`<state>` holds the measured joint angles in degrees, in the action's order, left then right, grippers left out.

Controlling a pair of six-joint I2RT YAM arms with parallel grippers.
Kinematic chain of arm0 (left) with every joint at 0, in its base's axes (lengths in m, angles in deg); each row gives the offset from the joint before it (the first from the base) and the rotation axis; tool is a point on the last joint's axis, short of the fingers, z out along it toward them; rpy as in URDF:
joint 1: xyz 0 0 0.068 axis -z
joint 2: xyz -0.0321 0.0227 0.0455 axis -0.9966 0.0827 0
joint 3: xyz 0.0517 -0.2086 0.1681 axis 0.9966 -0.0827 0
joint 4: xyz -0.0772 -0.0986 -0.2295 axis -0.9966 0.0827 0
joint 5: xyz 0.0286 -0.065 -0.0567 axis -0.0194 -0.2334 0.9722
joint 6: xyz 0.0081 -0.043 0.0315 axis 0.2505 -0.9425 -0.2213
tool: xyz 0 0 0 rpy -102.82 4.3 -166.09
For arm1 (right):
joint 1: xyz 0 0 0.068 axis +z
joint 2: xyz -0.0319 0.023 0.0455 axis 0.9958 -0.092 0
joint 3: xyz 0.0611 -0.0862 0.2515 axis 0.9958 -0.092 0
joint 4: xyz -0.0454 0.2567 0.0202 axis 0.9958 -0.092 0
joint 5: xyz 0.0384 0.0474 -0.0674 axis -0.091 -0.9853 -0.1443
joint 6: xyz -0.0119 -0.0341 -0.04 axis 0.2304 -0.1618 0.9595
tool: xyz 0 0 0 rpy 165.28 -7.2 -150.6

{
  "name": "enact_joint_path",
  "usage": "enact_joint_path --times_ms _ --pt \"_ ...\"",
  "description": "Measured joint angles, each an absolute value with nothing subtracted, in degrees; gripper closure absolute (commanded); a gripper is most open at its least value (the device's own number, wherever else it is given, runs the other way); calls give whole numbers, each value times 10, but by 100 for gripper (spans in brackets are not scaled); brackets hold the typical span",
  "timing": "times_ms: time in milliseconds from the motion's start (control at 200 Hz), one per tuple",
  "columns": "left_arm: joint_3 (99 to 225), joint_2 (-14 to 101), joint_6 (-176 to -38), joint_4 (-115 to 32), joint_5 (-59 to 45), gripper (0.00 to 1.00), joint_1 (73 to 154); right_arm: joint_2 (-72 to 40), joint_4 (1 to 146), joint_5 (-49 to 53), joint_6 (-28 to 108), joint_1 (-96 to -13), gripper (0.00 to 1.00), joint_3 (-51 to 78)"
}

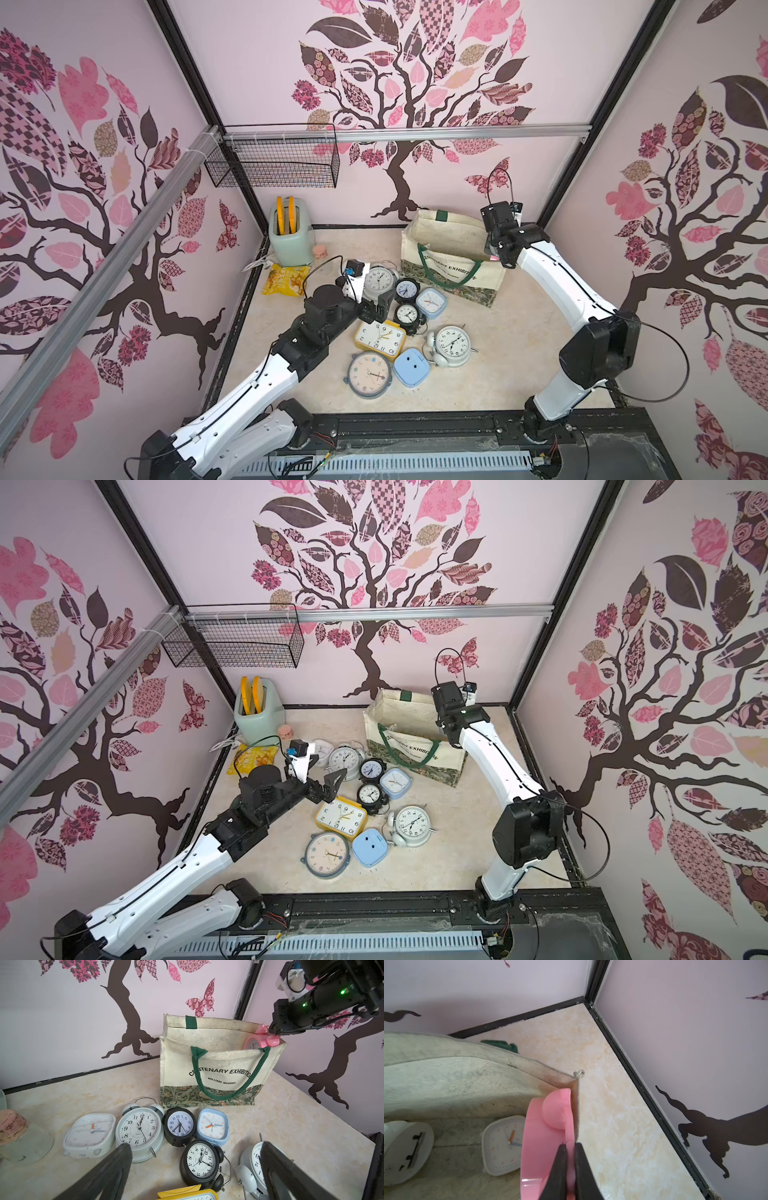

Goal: Put the alarm clock into the canvas bag
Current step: Place the alarm at the canvas bag.

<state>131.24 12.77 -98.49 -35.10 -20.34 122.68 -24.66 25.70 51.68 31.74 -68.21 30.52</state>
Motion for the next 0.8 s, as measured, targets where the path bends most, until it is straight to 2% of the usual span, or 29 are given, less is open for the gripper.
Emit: enact_joint_path --times_ms 400,535,630,795 --pt "1312 127 -987 -351 -205 2 1227 -348 250 548 281 -657 100 302" --pt "1312 127 -989 -351 -215 2 1227 -364 235 517 271 -657 62 302" --pt "1312 127 -990 -351 -224 2 1227 -349 251 465 282 -657 49 302" --pt "1312 137 -991 -344 -242 2 1227 -296 293 378 296 -657 34 296"
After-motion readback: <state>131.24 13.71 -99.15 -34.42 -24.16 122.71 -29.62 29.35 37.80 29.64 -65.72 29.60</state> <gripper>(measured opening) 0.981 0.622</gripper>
